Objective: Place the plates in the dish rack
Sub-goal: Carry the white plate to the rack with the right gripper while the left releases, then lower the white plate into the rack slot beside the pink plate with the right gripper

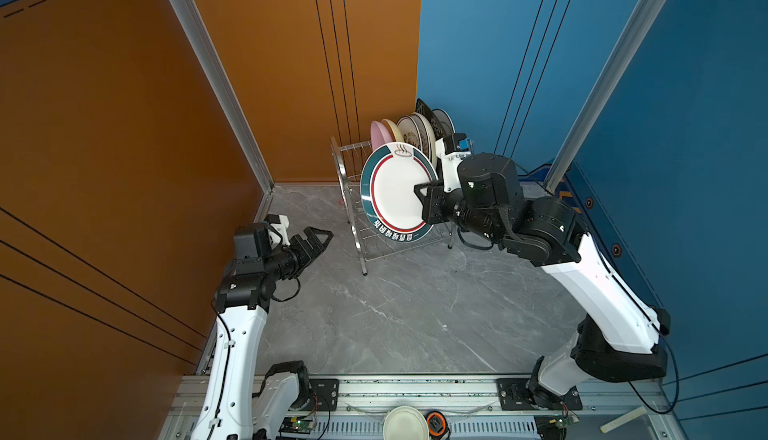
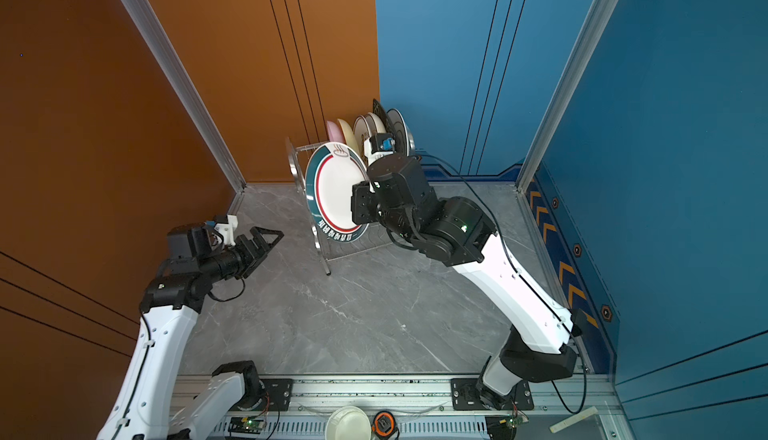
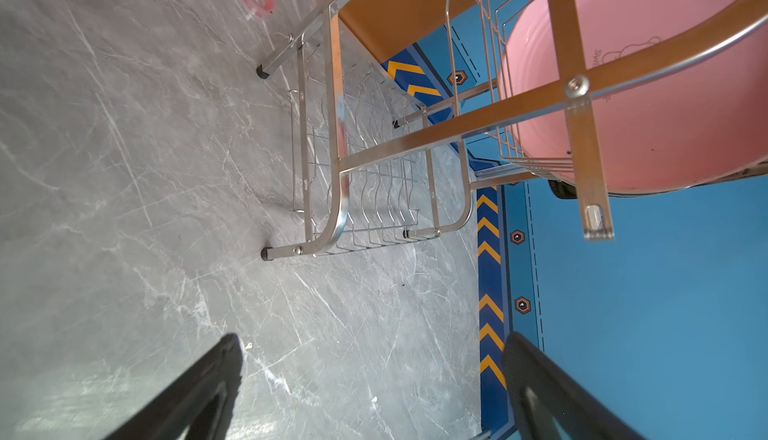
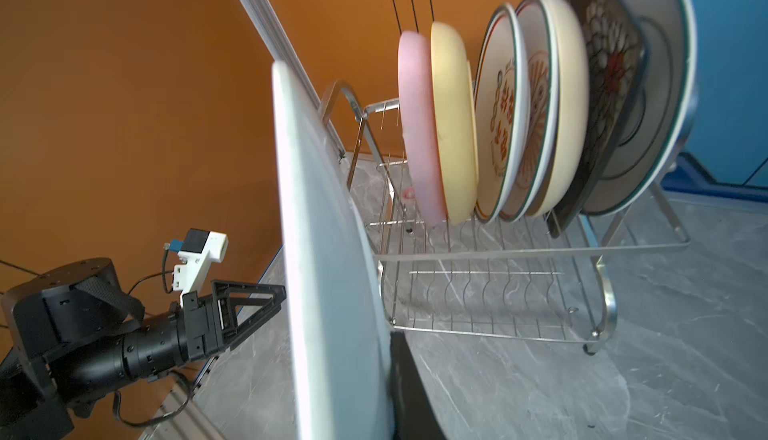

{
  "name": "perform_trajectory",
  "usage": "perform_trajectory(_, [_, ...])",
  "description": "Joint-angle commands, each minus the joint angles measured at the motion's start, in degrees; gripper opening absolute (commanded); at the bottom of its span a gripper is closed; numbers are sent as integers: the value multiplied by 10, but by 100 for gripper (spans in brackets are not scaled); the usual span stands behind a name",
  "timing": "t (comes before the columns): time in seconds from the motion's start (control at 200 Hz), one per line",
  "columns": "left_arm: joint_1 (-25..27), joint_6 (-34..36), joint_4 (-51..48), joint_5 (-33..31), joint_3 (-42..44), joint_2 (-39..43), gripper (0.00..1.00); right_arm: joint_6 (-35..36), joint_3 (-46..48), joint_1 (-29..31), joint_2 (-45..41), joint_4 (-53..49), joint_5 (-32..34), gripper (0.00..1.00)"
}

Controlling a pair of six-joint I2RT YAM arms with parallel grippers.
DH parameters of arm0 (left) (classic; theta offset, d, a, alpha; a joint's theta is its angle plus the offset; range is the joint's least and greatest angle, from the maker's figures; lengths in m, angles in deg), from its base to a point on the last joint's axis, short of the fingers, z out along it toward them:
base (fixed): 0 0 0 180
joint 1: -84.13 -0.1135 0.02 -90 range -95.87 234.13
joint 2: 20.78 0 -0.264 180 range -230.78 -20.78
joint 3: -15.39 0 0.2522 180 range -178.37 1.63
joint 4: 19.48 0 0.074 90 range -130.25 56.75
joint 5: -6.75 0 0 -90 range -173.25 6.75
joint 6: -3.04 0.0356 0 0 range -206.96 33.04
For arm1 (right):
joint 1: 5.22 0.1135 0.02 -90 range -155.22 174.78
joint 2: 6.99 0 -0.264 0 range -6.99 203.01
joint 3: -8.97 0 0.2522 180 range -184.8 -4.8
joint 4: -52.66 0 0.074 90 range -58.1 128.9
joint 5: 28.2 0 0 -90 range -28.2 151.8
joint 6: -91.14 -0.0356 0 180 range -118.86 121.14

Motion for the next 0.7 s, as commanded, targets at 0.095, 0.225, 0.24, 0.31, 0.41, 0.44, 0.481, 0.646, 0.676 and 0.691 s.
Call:
perform_trajectory(0.095, [9,2,93,-5,18,-30,98,102,-145,25,106,-4,173,0])
perform_trajectory(0.225, [17,-1,128,0,37,-44,98,157,-154,33,133,85,215,0])
perform_trajectory(0.24, [17,-1,132,1,39,-45,98,162,-154,34,135,95,219,0])
perform_trajectory(0.31, [20,-4,147,4,49,-52,98,200,-153,41,148,144,247,0])
perform_trajectory(0.41, [28,-2,158,8,57,-58,98,246,-151,49,169,208,271,0])
perform_trajectory(0.44, [30,-1,160,9,59,-60,98,260,-151,51,177,227,279,0])
perform_trajectory(0.481, [32,0,161,9,60,-62,98,281,-151,55,186,254,293,0])
perform_trajectory(0.646, [42,2,163,9,60,-67,98,383,-144,65,228,385,356,0])
perform_trajectory(0.676, [44,3,162,9,60,-68,98,395,-144,65,235,405,363,0])
perform_trajectory(0.691, [44,4,162,9,60,-67,98,402,-144,64,239,414,366,0])
